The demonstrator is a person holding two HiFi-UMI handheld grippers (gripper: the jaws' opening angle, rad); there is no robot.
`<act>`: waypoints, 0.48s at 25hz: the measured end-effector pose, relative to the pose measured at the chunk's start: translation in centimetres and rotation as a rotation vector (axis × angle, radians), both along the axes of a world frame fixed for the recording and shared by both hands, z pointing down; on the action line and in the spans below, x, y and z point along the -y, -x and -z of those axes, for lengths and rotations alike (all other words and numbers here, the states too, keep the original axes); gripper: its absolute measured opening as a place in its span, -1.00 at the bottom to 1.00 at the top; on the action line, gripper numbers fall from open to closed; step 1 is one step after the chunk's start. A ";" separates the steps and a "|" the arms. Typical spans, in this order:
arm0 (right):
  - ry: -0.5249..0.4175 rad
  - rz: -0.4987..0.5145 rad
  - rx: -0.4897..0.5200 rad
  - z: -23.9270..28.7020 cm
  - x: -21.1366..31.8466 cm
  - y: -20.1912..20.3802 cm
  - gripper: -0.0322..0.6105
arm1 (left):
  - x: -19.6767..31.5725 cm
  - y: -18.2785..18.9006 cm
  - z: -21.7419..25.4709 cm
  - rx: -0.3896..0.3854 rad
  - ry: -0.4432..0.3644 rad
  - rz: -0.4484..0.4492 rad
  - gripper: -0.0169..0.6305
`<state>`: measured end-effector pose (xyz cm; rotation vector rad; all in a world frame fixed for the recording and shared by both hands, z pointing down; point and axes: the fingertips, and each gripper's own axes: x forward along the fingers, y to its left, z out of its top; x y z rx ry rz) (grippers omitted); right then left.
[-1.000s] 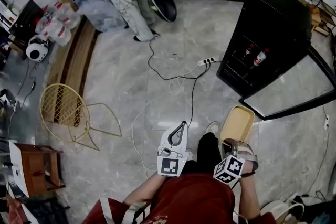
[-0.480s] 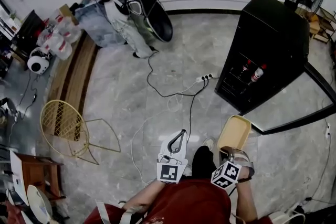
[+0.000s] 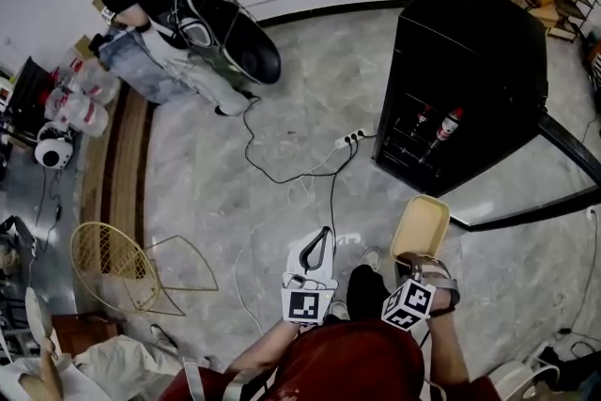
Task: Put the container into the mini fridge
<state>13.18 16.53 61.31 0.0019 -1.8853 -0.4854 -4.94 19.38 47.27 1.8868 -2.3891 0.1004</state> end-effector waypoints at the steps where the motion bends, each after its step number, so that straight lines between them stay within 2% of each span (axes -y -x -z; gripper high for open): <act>1: 0.003 -0.007 0.000 -0.1 0.9 0.1 -0.86 | 1.0 0.1 -0.3 -0.006 0.003 -0.004 -0.93; 12: 0.051 -0.087 0.017 -0.4 8.9 0.7 -0.86 | 12.0 0.0 -0.1 -0.004 0.034 -0.103 -0.93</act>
